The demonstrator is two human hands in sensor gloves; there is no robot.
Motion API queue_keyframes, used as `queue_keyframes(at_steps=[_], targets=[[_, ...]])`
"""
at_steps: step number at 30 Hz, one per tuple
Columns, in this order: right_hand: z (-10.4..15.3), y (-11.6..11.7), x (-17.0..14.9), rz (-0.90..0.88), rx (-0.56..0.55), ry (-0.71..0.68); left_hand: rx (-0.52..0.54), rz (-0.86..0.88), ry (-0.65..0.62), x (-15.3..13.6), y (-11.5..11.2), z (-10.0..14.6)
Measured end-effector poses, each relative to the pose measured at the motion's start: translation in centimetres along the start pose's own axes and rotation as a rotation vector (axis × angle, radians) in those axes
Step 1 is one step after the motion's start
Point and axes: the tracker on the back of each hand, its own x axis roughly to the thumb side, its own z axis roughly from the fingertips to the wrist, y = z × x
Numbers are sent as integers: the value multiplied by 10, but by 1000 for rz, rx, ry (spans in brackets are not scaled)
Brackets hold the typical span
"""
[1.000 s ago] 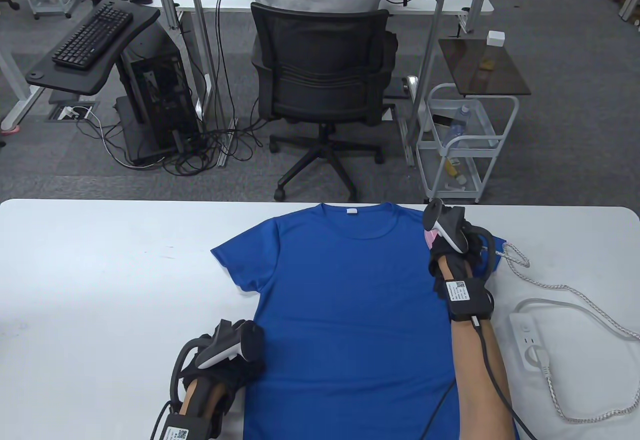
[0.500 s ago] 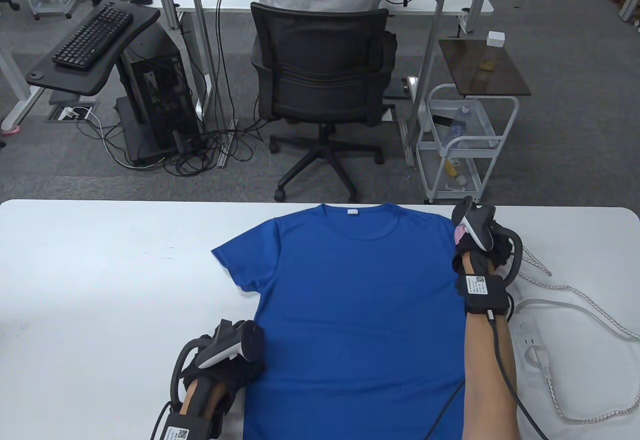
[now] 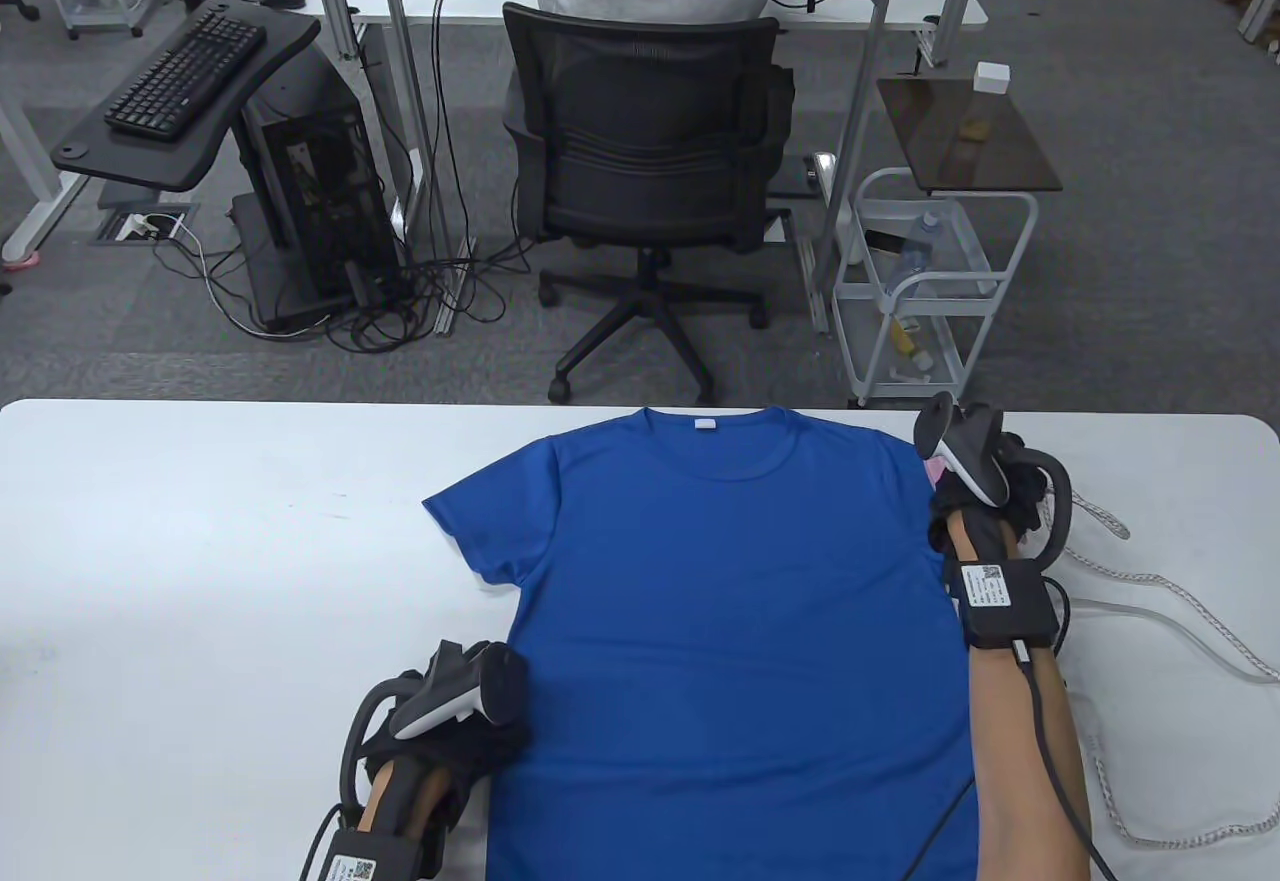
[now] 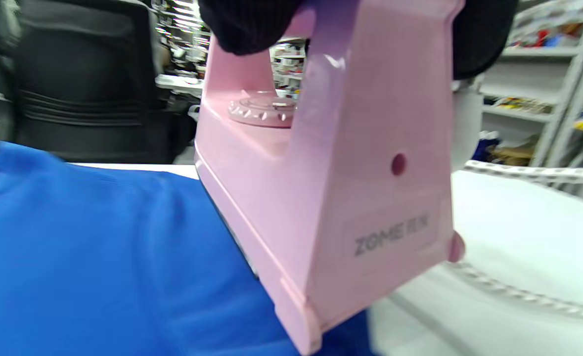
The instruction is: Iron t-shirt with electric iron on table
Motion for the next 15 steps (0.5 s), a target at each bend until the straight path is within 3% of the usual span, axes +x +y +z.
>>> queue_keyframes(at_steps=[6,8,10,15], targets=[[31,19,27,51,5,-145,0,-7,3,0,0,0],[33,28,26,81,19,-94,-3,-4,4,1,0,0],[31,30,21,59,-29,-81,0,-1,4,1,-1,1],[17,29,-1,56,3,40,-11,-1,9,3,-2,2]])
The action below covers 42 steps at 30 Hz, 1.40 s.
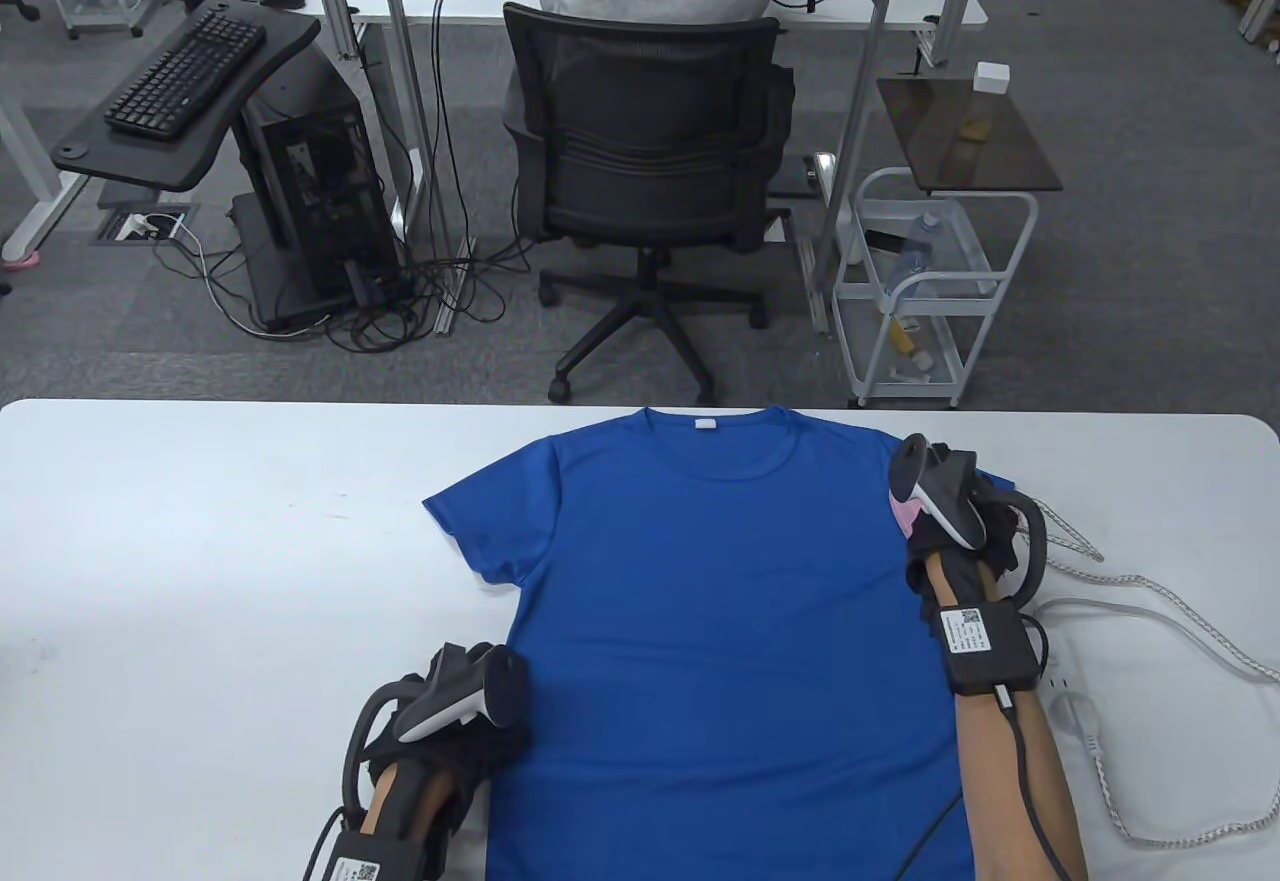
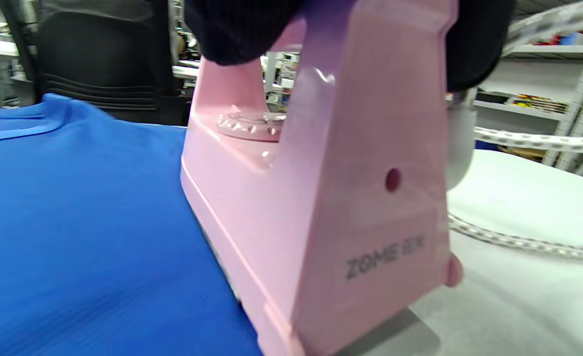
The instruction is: Iron t-shirt with electric iron on table
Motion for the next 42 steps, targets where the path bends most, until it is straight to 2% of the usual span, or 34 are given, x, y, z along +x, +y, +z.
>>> queue_keyframes(at_steps=[7,12,14,18,22,26,31,35,38,40,42], targets=[[-20,5,-27,-23,4,112,-3,8,-4,0,0,0],[-30,7,-37,78,21,161,-3,4,-1,-1,0,0],[-30,4,-40,70,-16,170,11,-7,3,0,0,1],[-25,-14,-45,-59,-55,125,4,-18,8,-2,0,2],[-22,-25,-56,-307,85,47,1,-38,34,-8,1,6],[-19,-23,-61,-430,108,53,-3,-28,46,-12,-1,8],[-25,-7,-73,-536,59,195,-5,-26,44,-12,0,8],[-32,7,-85,-565,50,257,-8,-11,38,-13,-1,7],[-35,16,-92,-617,9,306,-13,-11,39,-12,0,7],[-35,24,-99,-641,-63,361,-15,-13,38,-12,0,7],[-35,29,-104,-658,-68,395,-15,-8,35,-13,0,7]])
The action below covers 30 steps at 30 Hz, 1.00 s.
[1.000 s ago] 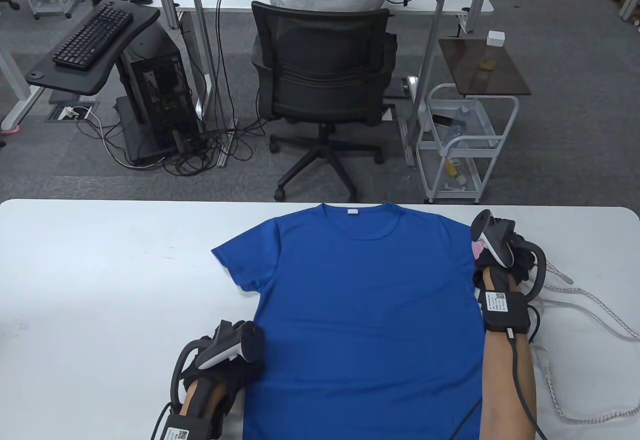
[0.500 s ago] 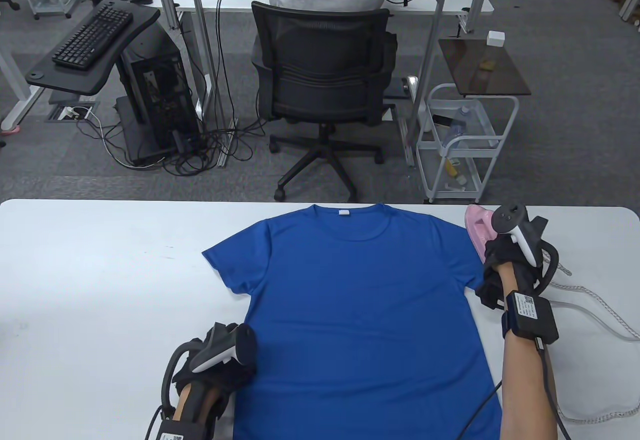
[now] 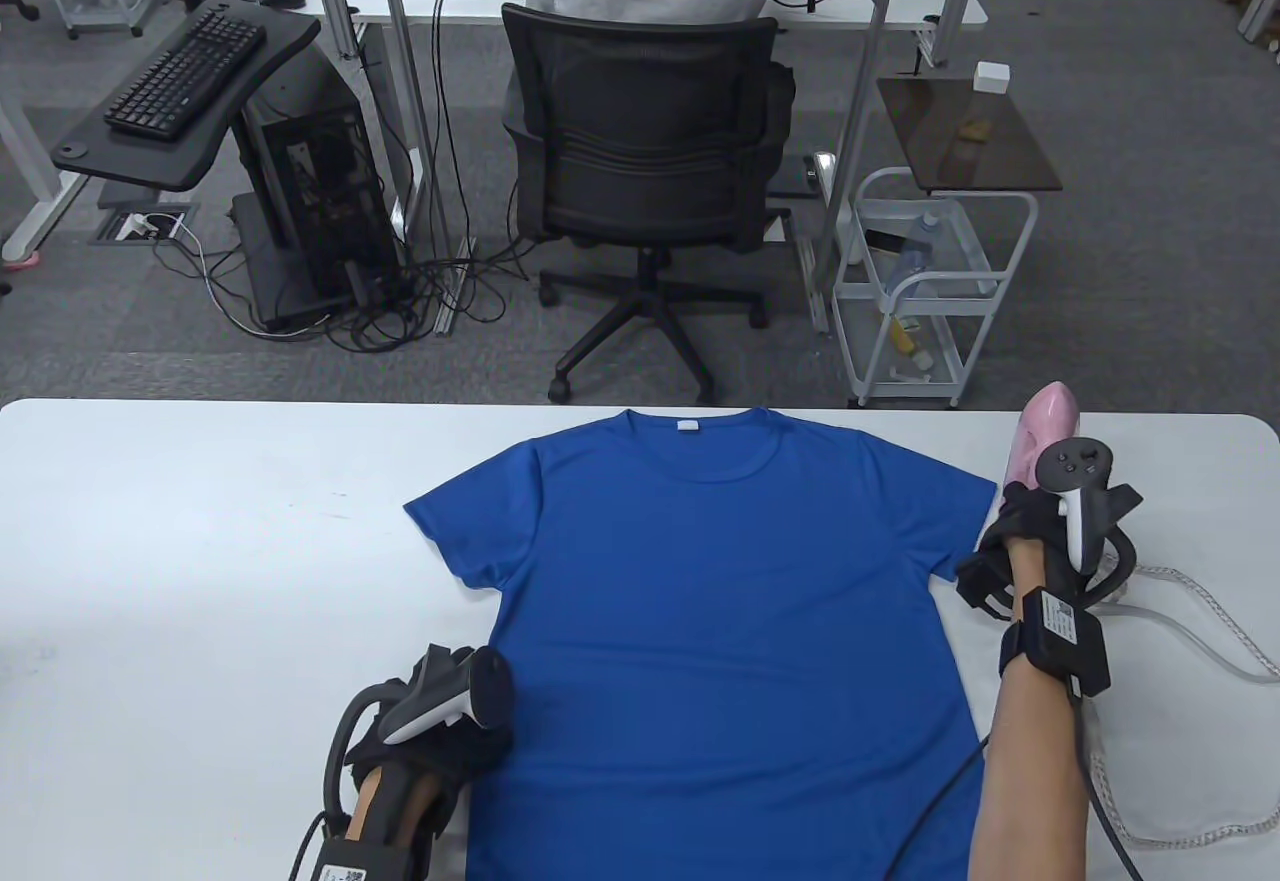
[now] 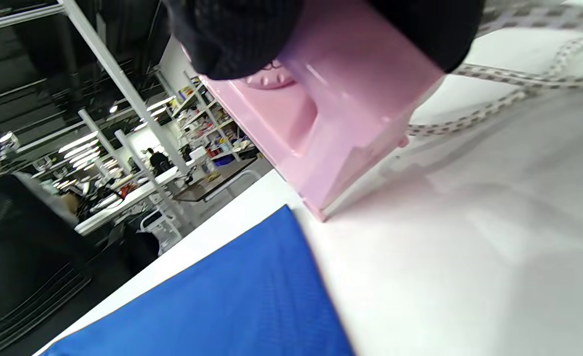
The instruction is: Iron t-shirt with electric iron on table
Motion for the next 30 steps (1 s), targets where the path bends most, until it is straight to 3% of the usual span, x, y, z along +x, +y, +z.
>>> queue_keyframes(at_steps=[11,14,22,26,30], targets=[[17,-2,-25,-148,64,160,2,4,-3,0,0,0],[25,-1,-32,-247,80,175,3,10,-6,0,0,0],[44,-1,-40,-263,97,183,7,12,-7,1,-1,0],[52,-9,-34,-240,84,153,8,10,-6,1,-1,0],[61,-22,-24,29,105,69,8,9,-5,1,-1,0]])
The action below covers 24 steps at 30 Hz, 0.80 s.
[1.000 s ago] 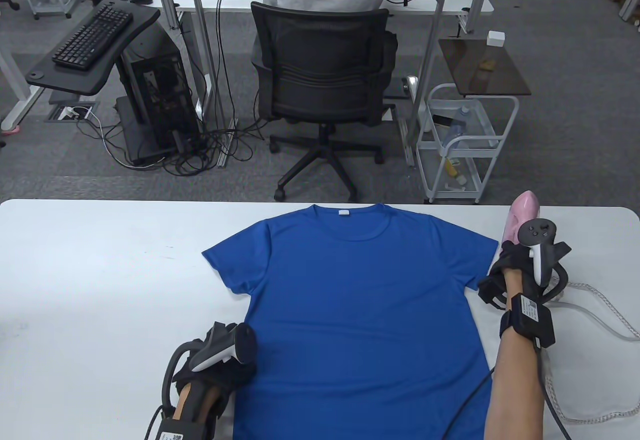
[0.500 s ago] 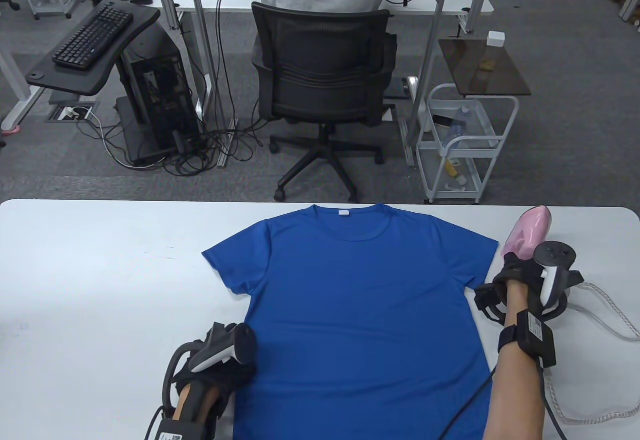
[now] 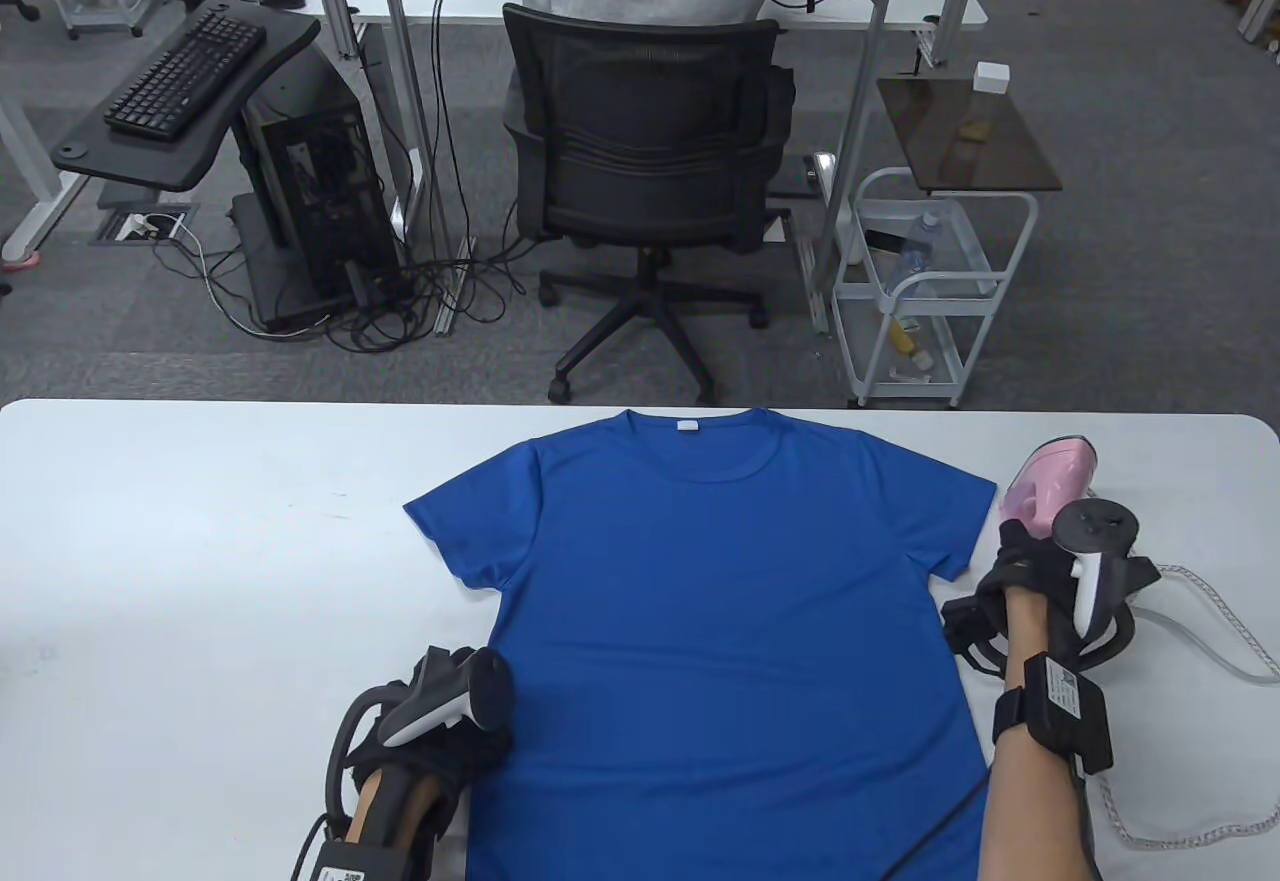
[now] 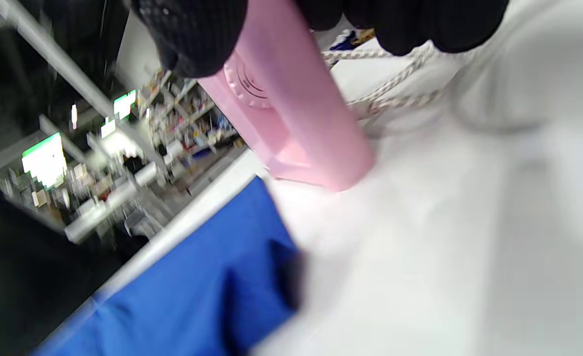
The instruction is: Iron t-shirt with electric iron on table
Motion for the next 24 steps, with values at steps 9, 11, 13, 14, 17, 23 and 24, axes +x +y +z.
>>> queue_keyframes(at_steps=[9,11,13,14,17,23,24], targets=[[32,-40,15,319,113,-120,0,4,-2,0,0,0],[38,-45,14,359,147,-151,1,3,-2,0,0,0],[42,-48,10,409,163,-161,1,2,-2,0,0,0],[43,-47,7,429,179,-172,1,1,-2,0,0,0],[44,-39,-6,470,244,-178,1,-2,-1,0,0,0],[45,-24,-22,600,273,-157,0,-8,2,0,0,0],[46,-23,-23,606,277,-158,-1,-8,2,0,0,0]])
